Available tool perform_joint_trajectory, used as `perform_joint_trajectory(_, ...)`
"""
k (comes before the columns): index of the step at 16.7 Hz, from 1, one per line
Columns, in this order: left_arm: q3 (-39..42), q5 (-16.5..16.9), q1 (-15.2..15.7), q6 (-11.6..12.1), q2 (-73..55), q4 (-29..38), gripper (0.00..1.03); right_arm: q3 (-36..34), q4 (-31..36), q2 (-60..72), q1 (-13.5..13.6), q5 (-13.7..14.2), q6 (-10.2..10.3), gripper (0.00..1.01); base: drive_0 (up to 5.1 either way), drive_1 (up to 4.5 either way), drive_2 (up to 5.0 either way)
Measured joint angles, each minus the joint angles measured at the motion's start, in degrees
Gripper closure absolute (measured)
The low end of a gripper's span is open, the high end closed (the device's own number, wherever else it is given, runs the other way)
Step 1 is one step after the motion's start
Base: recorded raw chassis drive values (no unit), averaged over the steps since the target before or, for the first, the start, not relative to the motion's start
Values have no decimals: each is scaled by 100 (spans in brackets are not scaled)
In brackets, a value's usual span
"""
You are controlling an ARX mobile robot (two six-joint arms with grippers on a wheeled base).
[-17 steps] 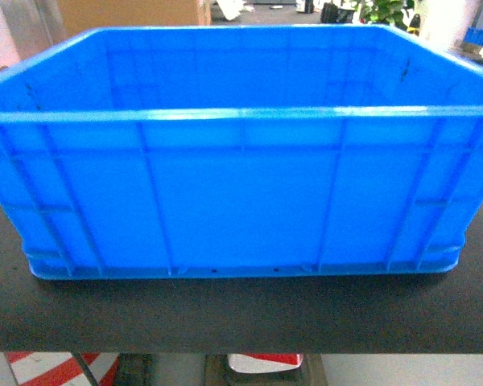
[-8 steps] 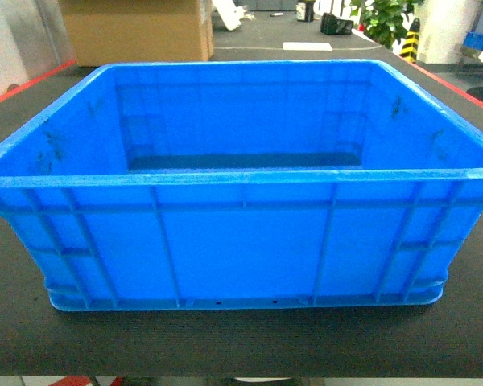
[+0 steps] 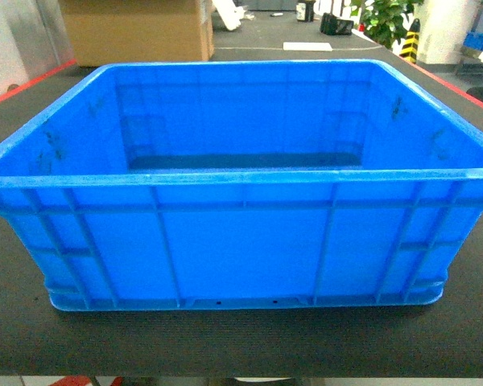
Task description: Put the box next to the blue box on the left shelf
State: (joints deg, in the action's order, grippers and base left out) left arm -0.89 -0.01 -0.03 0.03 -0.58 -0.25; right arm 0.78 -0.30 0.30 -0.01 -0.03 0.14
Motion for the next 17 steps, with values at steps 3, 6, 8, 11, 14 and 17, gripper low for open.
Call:
perform_joint_trajectory(3,0,-2,0,0,0,-2,5,0,0,0,0,0,0,3,0,0,0)
perform_joint_trajectory(6,0,0,0,0,0,-2,5,0,0,0,0,2,0,3,0,0,0)
perform_joint_trajectory(8,0,0,0,0,0,0,5,0,0,0,0,0,0,3,0,0,0)
perform_joint_trajectory(11,0,0,0,0,0,-2,5,0,0,0,0,0,0,3,0,0,0)
perform_joint_trajectory(14,0,-2,0,0,0,0,5,0,0,0,0,0,0,3,0,0,0)
perform_joint_trajectory(17,0,-2,0,0,0,0,5,0,0,0,0,0,0,3,0,0,0)
